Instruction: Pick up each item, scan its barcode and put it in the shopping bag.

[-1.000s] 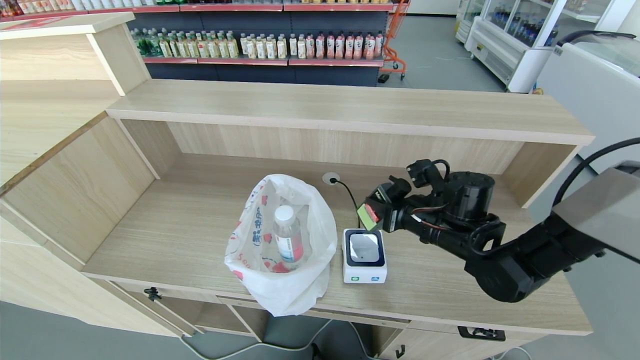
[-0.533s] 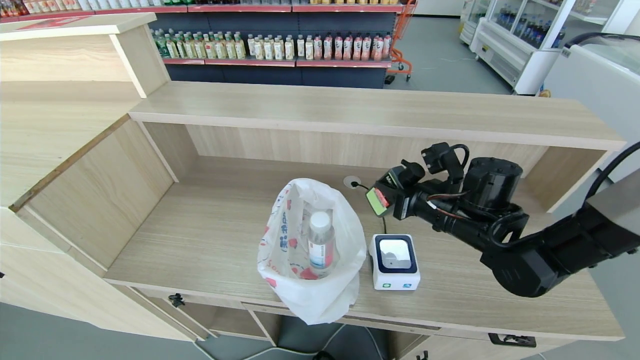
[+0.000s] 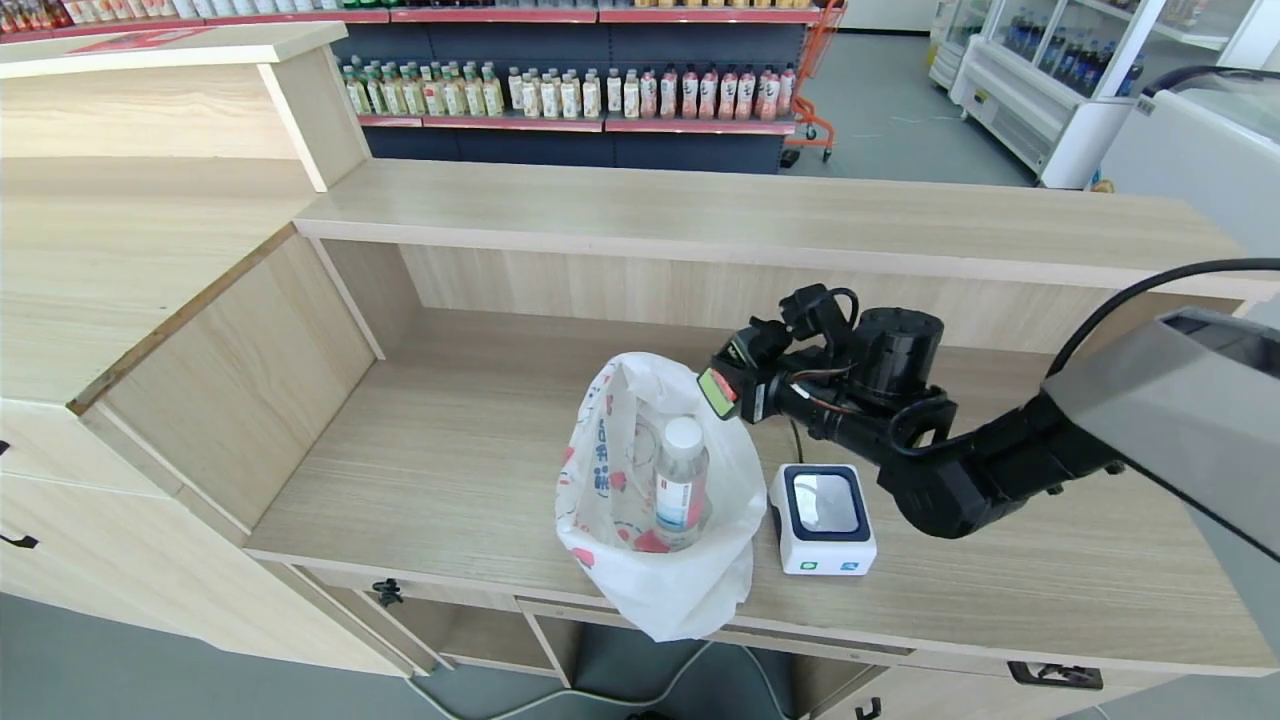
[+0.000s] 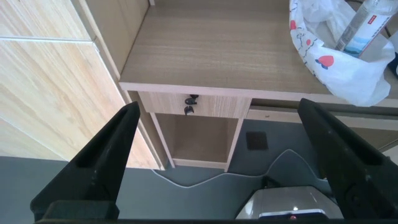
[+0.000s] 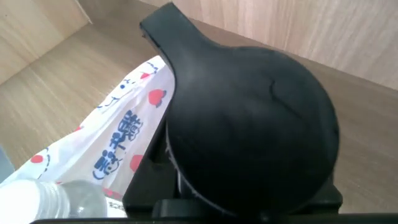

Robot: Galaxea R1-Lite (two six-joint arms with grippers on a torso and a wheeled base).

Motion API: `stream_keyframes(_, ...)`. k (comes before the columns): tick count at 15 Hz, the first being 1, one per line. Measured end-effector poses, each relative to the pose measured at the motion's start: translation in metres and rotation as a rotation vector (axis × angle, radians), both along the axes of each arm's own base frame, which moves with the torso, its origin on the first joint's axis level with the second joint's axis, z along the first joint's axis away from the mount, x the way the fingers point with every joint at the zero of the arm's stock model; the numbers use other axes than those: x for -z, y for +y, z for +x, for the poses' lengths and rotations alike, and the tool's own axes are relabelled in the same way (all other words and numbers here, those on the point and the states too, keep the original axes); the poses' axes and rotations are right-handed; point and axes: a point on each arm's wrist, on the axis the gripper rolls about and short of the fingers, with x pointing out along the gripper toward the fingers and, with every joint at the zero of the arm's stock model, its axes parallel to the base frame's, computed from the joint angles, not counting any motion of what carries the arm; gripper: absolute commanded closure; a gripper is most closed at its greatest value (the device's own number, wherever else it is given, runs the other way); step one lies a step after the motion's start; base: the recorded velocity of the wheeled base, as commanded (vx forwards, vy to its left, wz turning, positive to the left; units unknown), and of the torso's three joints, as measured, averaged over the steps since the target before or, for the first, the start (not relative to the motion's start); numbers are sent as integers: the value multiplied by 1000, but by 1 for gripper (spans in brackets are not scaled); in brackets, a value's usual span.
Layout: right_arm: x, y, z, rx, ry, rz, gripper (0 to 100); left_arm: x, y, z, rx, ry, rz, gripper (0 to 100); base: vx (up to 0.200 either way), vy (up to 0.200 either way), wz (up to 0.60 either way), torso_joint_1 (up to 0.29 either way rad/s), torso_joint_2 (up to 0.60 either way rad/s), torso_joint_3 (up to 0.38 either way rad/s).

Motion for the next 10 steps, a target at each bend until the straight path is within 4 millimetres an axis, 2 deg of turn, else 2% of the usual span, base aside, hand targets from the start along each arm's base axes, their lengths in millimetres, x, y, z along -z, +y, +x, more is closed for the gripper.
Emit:
stream_keyframes(6,39,8,11,-62,82,-22,100,0,0,0,1,0,0,0,0,0,0,0,0,0)
stream_keyframes(10,55,13,23,-78,84,-35,100,0,0,0,1,0,0,0,0,0,0,0,0,0)
